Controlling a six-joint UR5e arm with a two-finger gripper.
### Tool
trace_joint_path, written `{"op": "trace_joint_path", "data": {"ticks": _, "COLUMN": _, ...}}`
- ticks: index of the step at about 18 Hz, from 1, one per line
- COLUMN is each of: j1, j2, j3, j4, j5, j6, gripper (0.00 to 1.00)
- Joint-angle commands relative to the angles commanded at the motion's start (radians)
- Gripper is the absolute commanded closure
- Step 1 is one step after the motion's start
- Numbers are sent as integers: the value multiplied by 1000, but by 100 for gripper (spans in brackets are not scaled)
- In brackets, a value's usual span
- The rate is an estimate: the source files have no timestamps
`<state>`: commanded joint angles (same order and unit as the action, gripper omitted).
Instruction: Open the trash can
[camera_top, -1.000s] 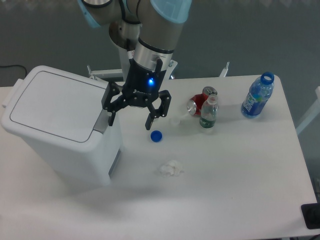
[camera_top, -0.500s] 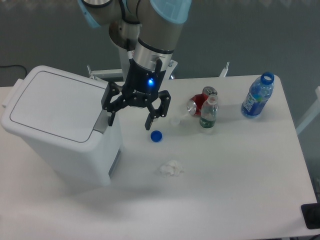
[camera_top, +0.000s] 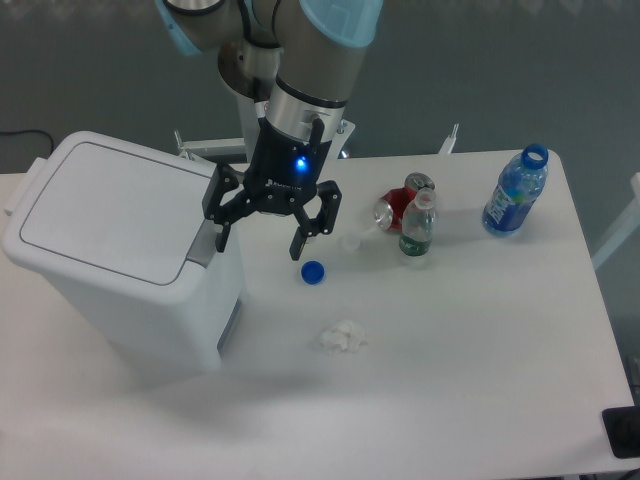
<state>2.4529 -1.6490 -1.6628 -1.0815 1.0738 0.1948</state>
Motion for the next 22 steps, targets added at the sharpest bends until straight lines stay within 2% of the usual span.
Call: {"op": "trace_joint_path", "data": {"ticks": 22, "j1": 8, "j2": 2, "j3": 9, "j4": 0, "j5": -21, "j6": -11, "gripper": 0}}
